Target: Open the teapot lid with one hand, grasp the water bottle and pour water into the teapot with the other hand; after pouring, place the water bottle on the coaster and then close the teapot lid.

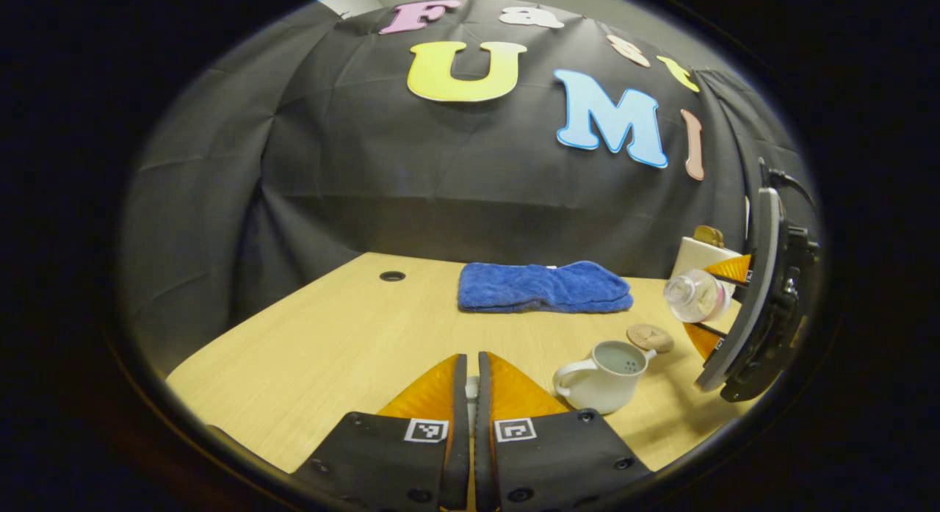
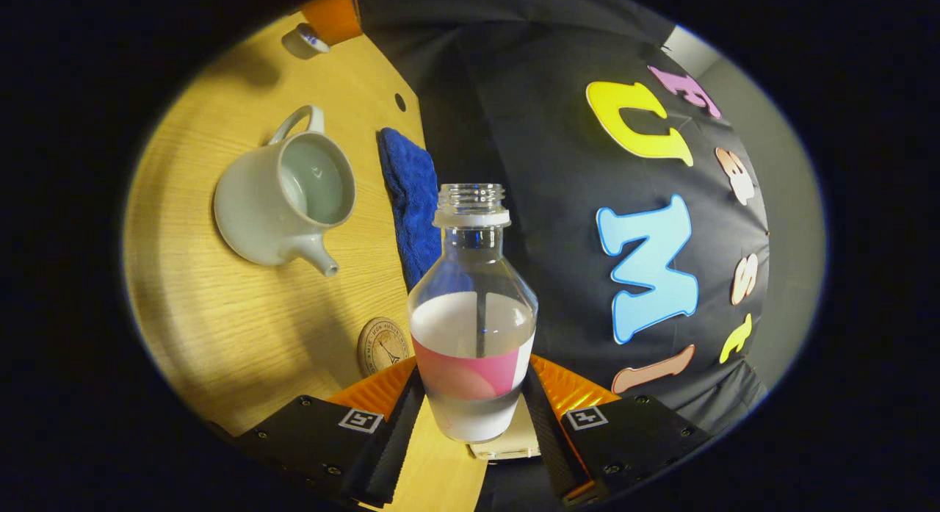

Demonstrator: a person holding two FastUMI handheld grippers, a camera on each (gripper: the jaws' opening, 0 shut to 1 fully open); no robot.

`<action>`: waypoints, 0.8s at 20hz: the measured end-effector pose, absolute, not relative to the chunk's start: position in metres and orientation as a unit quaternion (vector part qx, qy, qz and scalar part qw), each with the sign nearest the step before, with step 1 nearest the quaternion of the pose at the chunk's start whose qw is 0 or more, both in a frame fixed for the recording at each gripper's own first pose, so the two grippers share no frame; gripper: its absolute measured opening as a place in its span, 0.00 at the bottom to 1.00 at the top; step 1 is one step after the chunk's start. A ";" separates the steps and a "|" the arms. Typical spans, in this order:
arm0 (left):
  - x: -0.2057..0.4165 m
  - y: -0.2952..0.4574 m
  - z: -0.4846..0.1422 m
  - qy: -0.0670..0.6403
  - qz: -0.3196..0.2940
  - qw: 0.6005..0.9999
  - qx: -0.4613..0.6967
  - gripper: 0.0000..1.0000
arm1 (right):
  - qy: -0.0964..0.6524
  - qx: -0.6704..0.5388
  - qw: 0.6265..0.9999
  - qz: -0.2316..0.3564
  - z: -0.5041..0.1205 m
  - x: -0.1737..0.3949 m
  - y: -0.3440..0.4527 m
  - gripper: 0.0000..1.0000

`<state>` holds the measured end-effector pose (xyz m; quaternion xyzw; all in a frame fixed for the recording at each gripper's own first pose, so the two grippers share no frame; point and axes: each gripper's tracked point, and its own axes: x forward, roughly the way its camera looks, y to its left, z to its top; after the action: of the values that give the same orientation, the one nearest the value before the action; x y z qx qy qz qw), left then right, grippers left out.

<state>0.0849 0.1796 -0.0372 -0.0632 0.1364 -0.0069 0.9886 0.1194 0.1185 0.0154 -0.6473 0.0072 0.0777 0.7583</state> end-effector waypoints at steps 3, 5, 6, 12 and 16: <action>0.085 0.182 -0.039 0.137 -0.005 0.988 -0.065 0.10 | -0.004 -0.671 0.737 0.086 0.014 0.119 0.126 0.75; 0.084 0.183 -0.038 0.137 -0.004 0.988 -0.066 0.10 | -0.014 -0.692 0.716 0.088 0.016 0.119 0.130 0.75; 0.084 0.183 -0.039 0.137 -0.004 0.988 -0.066 0.10 | -0.019 -0.701 0.707 0.088 0.017 0.117 0.130 0.75; 0.083 0.184 -0.041 0.140 -0.003 0.988 -0.066 0.10 | -0.038 -0.742 0.663 0.087 0.024 0.121 0.132 0.75; 0.083 0.185 -0.042 0.142 -0.003 0.988 -0.067 0.10 | -0.049 -0.766 0.634 0.092 0.018 0.124 0.136 0.75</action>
<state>0.0829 0.1850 -0.0418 -0.0667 0.1423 -0.0031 0.9876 0.1237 0.1360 0.0182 -0.7664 -0.0485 0.0925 0.6338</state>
